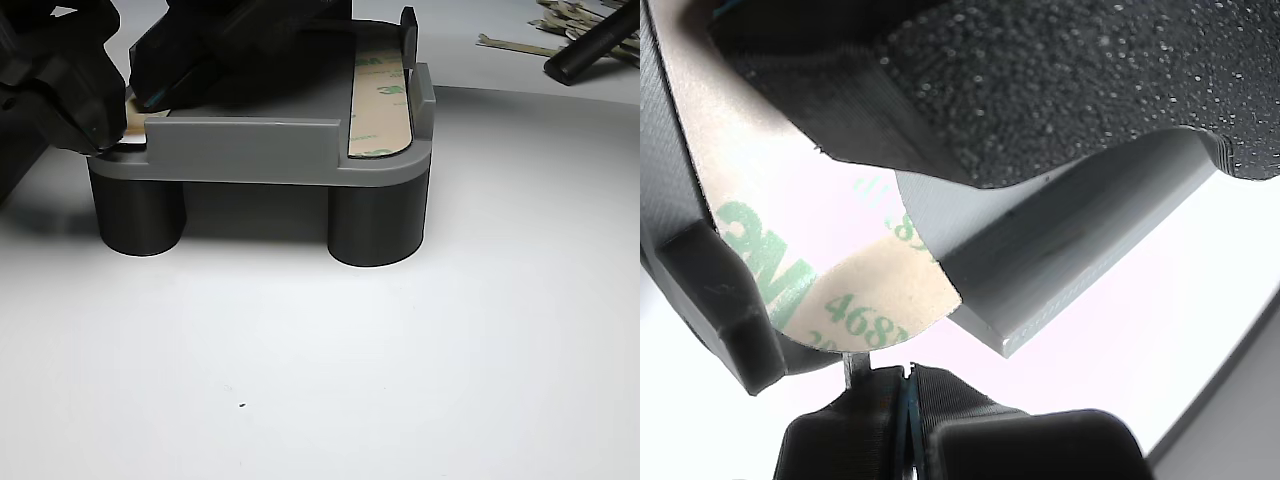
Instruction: Peel off protective film from adhesive tape.
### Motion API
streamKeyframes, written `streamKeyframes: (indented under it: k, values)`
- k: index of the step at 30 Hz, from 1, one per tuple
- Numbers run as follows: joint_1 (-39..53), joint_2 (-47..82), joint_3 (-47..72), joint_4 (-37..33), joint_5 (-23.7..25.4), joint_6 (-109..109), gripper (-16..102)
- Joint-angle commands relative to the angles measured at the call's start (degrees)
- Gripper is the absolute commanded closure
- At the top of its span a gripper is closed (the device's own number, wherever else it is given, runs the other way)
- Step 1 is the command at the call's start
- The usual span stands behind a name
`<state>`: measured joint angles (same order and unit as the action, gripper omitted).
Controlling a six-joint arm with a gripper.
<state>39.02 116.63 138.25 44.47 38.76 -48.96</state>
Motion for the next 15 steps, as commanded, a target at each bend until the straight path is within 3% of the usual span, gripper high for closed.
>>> streamKeyframes:
  k: [1,15]
  values:
    - [-0.3,0.7,-2.3,0.4,0.1,0.2,97]
    - [0.3,0.2,-3.2,1.3,0.6,0.0,97]
